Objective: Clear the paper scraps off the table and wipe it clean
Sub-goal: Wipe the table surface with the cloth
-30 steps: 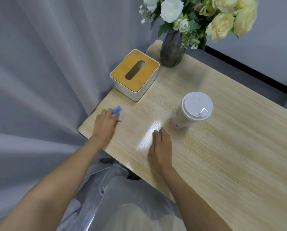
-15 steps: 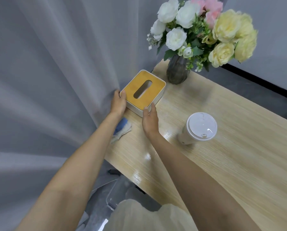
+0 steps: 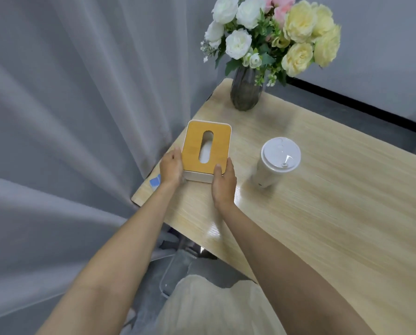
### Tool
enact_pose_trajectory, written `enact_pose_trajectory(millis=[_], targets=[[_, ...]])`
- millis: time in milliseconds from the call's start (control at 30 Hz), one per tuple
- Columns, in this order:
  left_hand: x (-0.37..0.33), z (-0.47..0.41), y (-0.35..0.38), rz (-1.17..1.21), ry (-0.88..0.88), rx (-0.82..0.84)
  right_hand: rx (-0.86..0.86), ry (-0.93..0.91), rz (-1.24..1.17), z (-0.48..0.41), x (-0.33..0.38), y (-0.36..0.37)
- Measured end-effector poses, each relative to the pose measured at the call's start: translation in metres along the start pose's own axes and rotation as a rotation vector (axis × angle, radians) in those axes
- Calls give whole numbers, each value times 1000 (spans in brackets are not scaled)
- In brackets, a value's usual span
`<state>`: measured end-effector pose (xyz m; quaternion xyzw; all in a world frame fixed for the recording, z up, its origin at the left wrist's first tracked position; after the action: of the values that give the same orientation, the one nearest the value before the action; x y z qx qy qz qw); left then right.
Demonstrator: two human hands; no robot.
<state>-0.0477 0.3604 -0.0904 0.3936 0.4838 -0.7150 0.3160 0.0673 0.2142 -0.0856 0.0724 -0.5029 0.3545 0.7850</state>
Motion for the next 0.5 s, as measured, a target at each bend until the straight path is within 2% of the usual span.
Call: enact_pose_trajectory(millis=[167,333,500], targets=[[11,45,2,2,31,104,-76,-11,14,45,-33,-31],[20,93,-4,-65,16,174,-73,20,-11,87,-62,-47],[34,126,-1,29,-36,197,-97,29,-3,109,-79,-69]])
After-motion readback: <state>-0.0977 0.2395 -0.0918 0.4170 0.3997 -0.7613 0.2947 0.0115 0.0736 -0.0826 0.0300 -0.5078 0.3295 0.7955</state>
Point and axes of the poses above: each hand's wrist, its own z-axis away from the middle knuckle, its own y-axis out of the palm, x = y × z, the point moved 8 cm from there along -z, towards the middle knuckle, and after that the axes turned 7 degrees about y, right-handed, at the moved point
